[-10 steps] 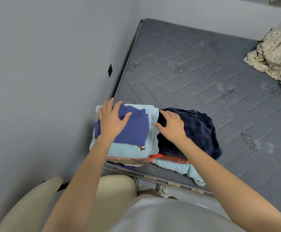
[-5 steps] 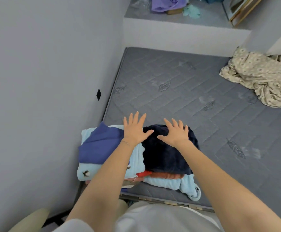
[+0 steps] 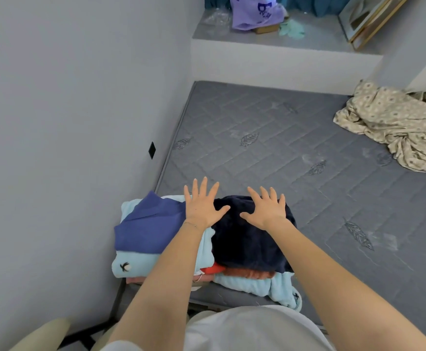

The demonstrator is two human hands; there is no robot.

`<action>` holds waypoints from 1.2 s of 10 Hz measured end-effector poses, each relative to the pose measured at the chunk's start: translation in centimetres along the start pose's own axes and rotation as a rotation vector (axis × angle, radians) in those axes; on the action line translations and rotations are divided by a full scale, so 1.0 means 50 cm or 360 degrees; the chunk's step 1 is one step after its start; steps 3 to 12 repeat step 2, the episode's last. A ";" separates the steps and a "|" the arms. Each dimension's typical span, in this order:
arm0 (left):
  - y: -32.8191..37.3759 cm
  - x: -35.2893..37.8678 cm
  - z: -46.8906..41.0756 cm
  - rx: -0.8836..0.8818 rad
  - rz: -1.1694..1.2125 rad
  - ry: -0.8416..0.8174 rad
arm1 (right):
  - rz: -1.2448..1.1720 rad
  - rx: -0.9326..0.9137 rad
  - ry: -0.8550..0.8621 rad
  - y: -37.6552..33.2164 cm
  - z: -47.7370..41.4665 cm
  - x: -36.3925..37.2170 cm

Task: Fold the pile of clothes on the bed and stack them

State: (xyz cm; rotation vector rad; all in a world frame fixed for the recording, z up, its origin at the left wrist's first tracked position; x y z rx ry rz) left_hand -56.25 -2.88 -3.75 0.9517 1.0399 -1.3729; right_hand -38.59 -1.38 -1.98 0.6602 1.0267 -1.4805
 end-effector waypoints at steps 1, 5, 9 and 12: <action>-0.006 0.000 -0.004 -0.0022 -0.0015 0.0025 | -0.0035 0.0009 0.0008 -0.002 -0.005 -0.002; -0.005 0.010 -0.005 -0.0029 -0.0024 0.0005 | -0.0035 -0.0002 -0.0005 0.004 -0.007 -0.001; -0.005 0.010 -0.005 -0.0029 -0.0024 0.0005 | -0.0035 -0.0002 -0.0005 0.004 -0.007 -0.001; -0.005 0.010 -0.005 -0.0029 -0.0024 0.0005 | -0.0035 -0.0002 -0.0005 0.004 -0.007 -0.001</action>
Point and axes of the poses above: each hand's wrist, its own z-axis away from the middle knuckle, its own x-axis out of the palm, y = z × x, the point moved 6 cm from there along -z, towards the middle knuckle, and after that the axes turned 11 degrees about -z, right-handed, at the moved point
